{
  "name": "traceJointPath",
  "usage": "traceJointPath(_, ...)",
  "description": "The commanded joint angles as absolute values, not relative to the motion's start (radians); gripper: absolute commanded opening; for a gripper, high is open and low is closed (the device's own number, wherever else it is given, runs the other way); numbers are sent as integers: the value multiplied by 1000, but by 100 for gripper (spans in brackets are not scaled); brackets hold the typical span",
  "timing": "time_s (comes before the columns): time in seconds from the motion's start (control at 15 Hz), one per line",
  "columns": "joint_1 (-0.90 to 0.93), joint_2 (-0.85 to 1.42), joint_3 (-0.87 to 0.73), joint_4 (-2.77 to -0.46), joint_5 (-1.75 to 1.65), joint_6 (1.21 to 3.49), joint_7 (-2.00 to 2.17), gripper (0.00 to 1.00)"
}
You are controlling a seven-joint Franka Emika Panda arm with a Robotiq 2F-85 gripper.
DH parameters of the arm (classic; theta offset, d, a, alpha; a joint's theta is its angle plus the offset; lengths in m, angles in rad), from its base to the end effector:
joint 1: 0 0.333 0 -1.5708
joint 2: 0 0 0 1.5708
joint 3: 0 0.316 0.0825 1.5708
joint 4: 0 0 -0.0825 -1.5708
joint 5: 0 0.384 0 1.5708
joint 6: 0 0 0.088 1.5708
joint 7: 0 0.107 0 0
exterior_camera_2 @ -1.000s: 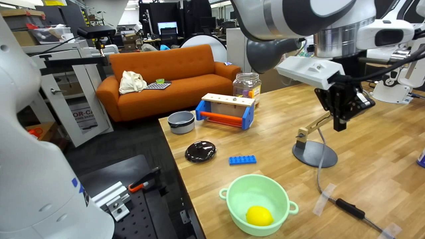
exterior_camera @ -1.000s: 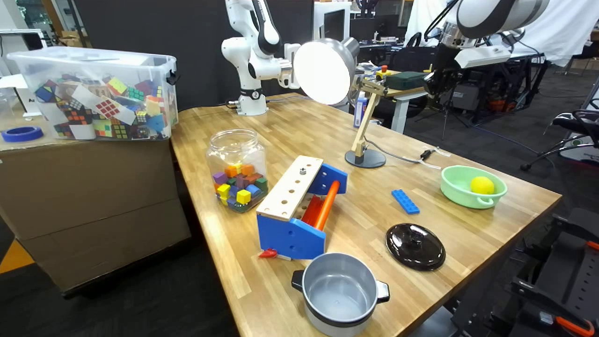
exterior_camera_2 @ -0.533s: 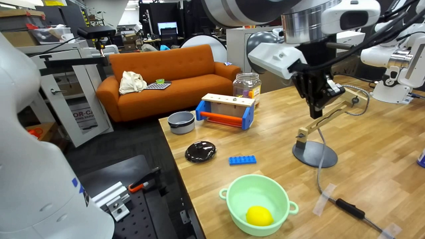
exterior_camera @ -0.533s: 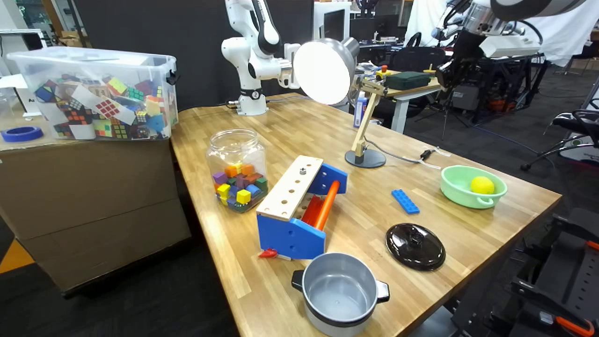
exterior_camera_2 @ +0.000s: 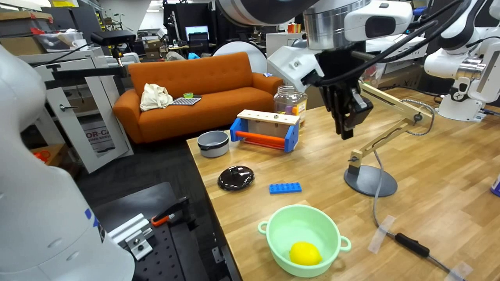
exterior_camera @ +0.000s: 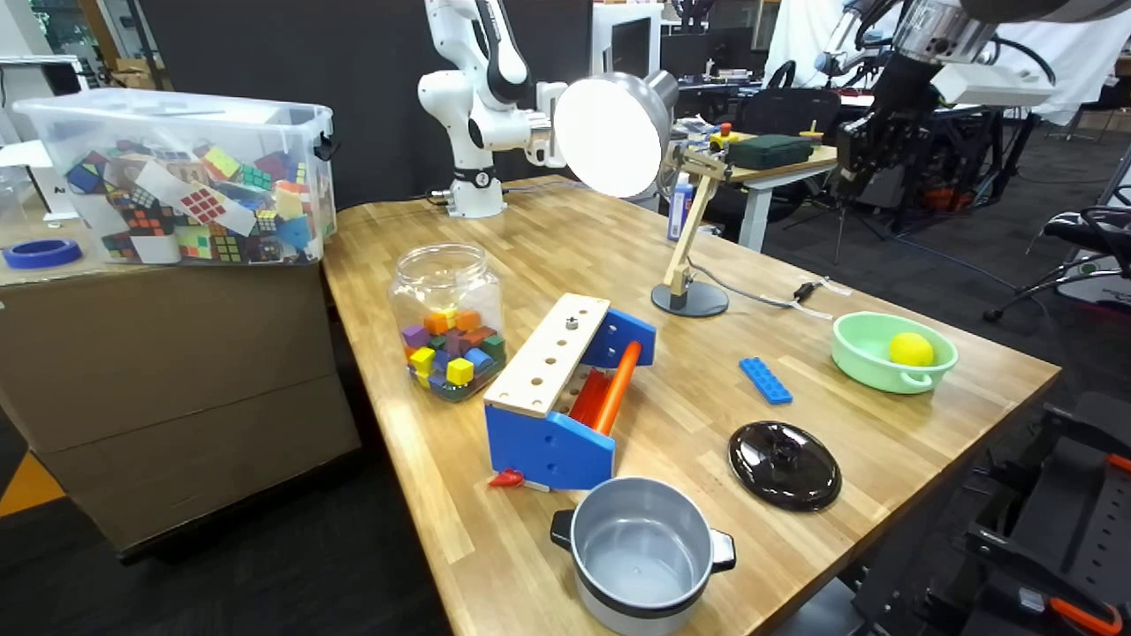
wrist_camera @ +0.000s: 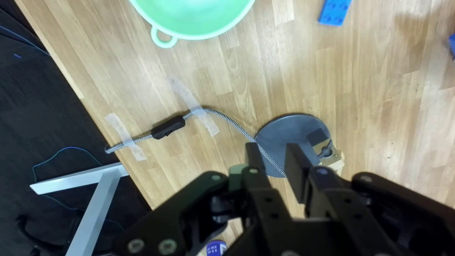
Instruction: Flip the black switch on
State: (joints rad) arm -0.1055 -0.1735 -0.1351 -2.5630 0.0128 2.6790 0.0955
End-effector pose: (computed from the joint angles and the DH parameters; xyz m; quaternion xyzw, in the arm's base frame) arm 0.4508 -0.1106 0.3563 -0.9746 0.1714 -0.1441 0.0049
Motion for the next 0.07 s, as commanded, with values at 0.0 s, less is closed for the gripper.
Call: traceJointPath(0.0,-116,-174,-125,-2562,16,2677,93,29)
